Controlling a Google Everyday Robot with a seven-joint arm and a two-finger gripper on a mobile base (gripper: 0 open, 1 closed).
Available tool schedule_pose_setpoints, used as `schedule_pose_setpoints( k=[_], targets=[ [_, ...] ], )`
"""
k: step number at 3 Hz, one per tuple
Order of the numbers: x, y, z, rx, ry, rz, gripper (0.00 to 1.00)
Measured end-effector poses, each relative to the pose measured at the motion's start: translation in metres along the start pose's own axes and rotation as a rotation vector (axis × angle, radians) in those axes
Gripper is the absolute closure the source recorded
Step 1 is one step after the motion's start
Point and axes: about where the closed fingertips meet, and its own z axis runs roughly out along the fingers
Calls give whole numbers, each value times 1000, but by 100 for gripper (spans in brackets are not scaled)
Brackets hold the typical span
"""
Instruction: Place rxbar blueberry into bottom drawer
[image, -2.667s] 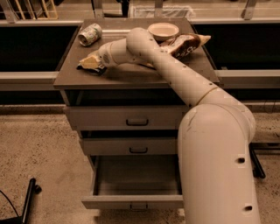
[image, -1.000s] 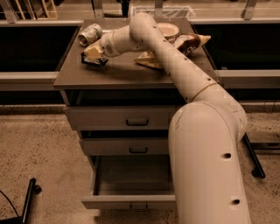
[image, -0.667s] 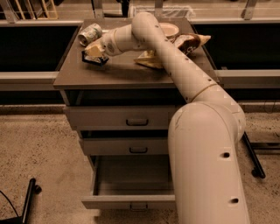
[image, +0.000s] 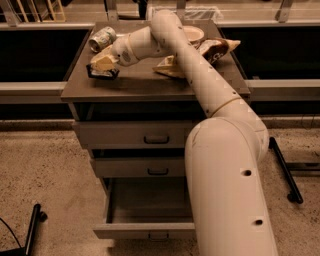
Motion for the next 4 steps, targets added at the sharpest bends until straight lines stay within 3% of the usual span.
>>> schedule_pose_setpoints(
  k=[2, 3, 4],
  targets=[
    [16, 47, -21, -18, 148, -1, 100],
    [29, 86, -24, -3, 144, 3, 100],
    [33, 103, -26, 26, 128, 4, 100]
  ],
)
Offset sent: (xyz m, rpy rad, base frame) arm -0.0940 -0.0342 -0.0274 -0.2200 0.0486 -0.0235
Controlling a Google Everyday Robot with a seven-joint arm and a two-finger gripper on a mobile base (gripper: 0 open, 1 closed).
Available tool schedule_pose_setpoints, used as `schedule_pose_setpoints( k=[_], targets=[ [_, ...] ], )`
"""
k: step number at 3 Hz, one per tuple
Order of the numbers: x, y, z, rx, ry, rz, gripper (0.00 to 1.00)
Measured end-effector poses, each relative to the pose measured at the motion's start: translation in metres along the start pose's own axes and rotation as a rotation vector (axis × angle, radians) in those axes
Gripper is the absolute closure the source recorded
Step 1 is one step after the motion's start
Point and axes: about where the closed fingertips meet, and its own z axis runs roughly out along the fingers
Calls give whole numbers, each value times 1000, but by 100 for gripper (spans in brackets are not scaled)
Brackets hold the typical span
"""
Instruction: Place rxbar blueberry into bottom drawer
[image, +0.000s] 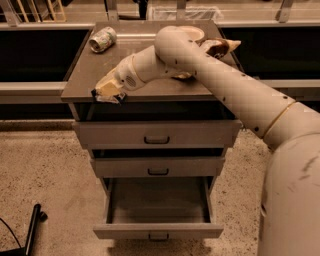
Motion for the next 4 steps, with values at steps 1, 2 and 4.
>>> schedule_pose_setpoints(
  k=[1, 2, 4],
  targets=[
    [-1, 22, -15, 69, -5, 5, 100],
    [6, 49, -32, 129, -11, 37, 100],
    [21, 71, -42, 168, 1, 67, 100]
  ],
)
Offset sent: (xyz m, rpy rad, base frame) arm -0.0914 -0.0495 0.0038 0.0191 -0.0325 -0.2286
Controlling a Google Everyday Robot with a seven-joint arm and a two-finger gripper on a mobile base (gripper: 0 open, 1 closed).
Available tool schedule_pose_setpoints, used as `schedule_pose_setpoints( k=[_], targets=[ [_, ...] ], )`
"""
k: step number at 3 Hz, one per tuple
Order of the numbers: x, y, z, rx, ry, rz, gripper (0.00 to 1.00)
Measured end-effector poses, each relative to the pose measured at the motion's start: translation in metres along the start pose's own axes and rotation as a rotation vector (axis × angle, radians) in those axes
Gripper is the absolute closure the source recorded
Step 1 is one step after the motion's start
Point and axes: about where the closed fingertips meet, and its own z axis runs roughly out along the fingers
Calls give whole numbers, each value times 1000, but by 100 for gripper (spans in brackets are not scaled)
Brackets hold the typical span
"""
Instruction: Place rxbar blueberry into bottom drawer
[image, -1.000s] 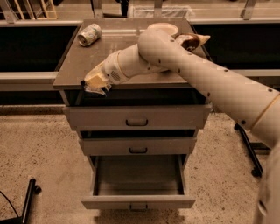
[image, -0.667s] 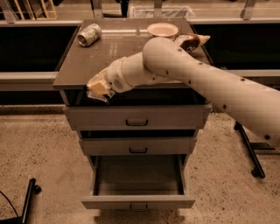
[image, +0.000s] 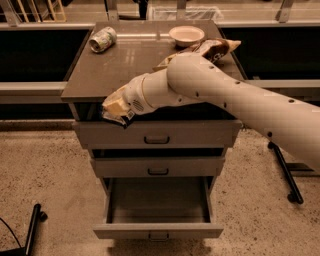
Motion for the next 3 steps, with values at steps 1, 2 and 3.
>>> schedule_pose_setpoints(
  k=[1, 2, 3],
  targets=[
    [23, -6, 3, -35, 3, -42, 100],
    [88, -13, 3, -113, 46, -131, 100],
    [136, -15, 1, -170, 73, -174, 100]
  ],
)
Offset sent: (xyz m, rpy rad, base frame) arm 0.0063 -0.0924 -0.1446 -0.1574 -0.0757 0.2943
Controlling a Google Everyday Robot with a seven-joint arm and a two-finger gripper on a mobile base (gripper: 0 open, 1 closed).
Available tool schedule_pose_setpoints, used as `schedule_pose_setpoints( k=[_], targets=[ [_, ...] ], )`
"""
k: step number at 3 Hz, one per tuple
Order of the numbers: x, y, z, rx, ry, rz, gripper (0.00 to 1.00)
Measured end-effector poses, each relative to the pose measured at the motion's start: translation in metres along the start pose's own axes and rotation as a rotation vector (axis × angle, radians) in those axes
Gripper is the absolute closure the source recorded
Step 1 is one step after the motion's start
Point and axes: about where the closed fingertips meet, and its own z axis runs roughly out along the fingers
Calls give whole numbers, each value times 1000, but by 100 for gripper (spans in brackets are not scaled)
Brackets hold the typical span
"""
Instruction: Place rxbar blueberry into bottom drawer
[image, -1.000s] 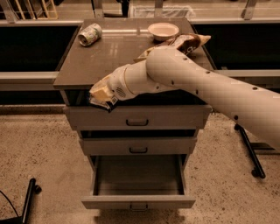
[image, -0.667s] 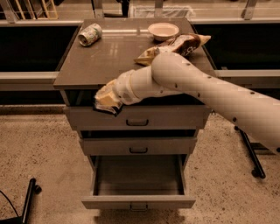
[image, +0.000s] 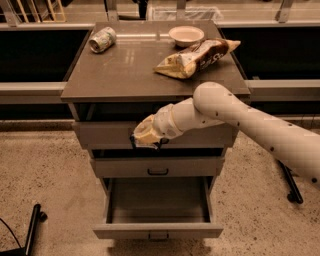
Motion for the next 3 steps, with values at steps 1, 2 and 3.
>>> schedule_pose_setpoints(
  k=[1, 2, 3],
  targets=[
    [38, 9, 6, -58, 27, -5, 100],
    [38, 9, 6, -58, 27, -5, 100],
    [55, 22, 24, -111, 35, 29, 100]
  ],
)
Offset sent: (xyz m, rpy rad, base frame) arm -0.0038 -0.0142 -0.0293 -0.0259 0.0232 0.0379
